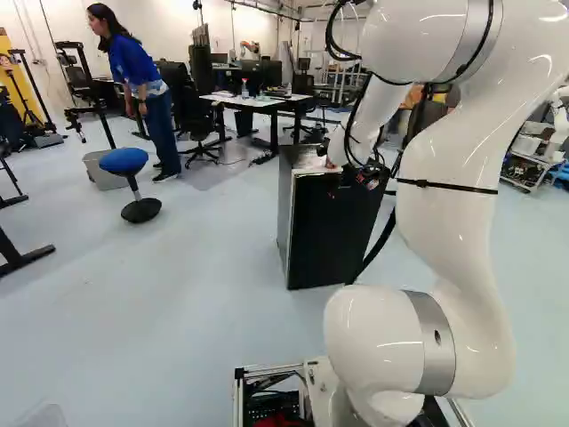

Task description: Grab a drink from the fridge

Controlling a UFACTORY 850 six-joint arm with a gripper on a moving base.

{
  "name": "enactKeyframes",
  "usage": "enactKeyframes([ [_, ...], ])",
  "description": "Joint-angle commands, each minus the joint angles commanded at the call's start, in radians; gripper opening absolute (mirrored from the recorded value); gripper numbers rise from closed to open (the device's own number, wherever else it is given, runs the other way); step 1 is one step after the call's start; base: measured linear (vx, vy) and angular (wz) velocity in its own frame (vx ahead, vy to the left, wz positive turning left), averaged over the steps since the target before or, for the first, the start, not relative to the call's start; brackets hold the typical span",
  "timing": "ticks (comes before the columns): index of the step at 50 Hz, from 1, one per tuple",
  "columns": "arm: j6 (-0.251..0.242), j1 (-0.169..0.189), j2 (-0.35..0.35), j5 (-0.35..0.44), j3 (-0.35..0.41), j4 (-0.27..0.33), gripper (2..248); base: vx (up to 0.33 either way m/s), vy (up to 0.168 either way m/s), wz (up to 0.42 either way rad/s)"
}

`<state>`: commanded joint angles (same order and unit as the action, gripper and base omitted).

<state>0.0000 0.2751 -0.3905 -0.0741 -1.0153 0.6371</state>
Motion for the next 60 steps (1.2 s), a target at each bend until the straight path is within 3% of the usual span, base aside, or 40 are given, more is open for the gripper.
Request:
enactKeyframes([
  [31, 0.0, 0.0, 0.137, 0.307, 0.169, -0.019, 247, 0.0, 0.0, 0.0],
  [42, 0.0, -0.016, 0.18, 0.393, 0.22, -0.098, 247, 0.0, 0.0, 0.0],
  [60, 0.0, -0.047, 0.208, 0.496, 0.252, -0.28, 247, 0.0, 0.0, 0.0],
])
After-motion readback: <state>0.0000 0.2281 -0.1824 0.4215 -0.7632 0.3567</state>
